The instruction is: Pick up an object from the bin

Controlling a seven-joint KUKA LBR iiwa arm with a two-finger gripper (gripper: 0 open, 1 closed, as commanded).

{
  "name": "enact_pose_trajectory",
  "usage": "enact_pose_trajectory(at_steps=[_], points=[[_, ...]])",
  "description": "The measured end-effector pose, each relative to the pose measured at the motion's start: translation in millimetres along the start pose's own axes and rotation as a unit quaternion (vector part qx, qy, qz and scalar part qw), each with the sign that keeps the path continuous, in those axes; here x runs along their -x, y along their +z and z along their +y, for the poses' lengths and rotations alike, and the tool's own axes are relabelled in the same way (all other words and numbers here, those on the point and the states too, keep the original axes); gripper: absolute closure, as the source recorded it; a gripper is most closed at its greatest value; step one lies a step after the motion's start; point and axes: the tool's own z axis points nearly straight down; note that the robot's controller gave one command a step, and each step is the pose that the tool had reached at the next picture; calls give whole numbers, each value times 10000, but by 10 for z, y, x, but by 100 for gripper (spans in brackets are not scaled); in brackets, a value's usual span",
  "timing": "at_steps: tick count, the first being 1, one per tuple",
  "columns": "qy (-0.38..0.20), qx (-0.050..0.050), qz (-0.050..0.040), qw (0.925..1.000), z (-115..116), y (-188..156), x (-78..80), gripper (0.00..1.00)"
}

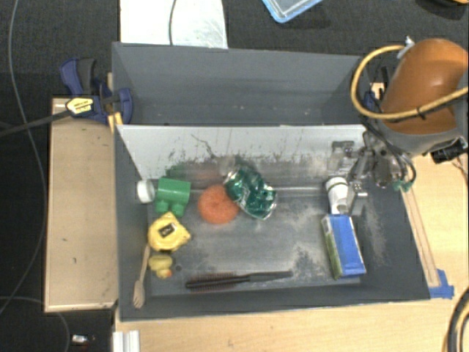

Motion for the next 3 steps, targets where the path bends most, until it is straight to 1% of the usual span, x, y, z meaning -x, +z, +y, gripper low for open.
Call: enact_pose_trajectory(at_steps=[1,2,3], points=[[-12,-5,-36,10000,4,-48,10,0],[295,-4,-60,9995,299,436,-20,0],[-459,-1,-30,9989,374,731,-59,0]])
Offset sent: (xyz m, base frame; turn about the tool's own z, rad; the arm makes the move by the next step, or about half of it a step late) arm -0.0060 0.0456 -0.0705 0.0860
